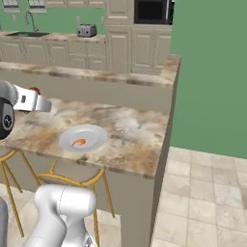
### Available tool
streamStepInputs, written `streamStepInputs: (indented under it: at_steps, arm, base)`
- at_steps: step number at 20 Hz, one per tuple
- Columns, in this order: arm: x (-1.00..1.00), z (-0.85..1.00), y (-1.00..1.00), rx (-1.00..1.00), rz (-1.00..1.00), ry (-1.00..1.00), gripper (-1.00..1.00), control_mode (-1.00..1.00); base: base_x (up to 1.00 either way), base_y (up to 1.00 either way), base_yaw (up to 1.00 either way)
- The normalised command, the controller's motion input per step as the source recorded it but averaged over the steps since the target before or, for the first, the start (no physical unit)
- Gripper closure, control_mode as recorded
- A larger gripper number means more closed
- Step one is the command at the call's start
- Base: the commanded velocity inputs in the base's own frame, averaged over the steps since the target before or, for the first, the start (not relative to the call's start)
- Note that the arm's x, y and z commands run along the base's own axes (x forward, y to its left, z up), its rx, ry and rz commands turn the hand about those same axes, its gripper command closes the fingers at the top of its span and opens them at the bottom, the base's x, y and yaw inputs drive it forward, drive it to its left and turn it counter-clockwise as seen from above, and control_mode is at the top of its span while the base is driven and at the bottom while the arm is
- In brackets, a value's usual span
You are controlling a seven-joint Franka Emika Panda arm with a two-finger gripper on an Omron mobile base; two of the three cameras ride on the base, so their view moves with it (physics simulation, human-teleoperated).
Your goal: Take the cheese, shrimp, and sweet potato from the fridge and place them on the plate on the dining counter to create an appetizer plate.
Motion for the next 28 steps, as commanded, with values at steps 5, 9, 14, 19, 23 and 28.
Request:
streamStepInputs:
  at_steps: [5,9,14,19,23,28]
  arm:
    - [0.00,0.00,0.00,0.00,0.00,0.00,1.00,1.00]
    - [0.05,0.00,0.27,-0.02,-0.30,0.00,1.00,-1.00]
    - [0.09,0.00,0.02,0.00,-0.41,0.02,1.00,-1.00]
    - [0.29,0.07,-0.21,0.01,-0.32,0.17,1.00,-1.00]
    - [0.14,0.07,-0.53,0.10,-0.22,0.36,1.00,-1.00]
    - [0.02,-0.40,-0.17,0.06,-0.11,0.32,1.00,-1.00]
  base:
    - [0.59,0.65,-0.36]
    - [0.06,0.13,-0.10]
    - [0.00,0.00,0.00]
    - [0.00,0.00,0.00]
    - [0.00,0.00,0.00]
    - [0.00,0.00,0.00]
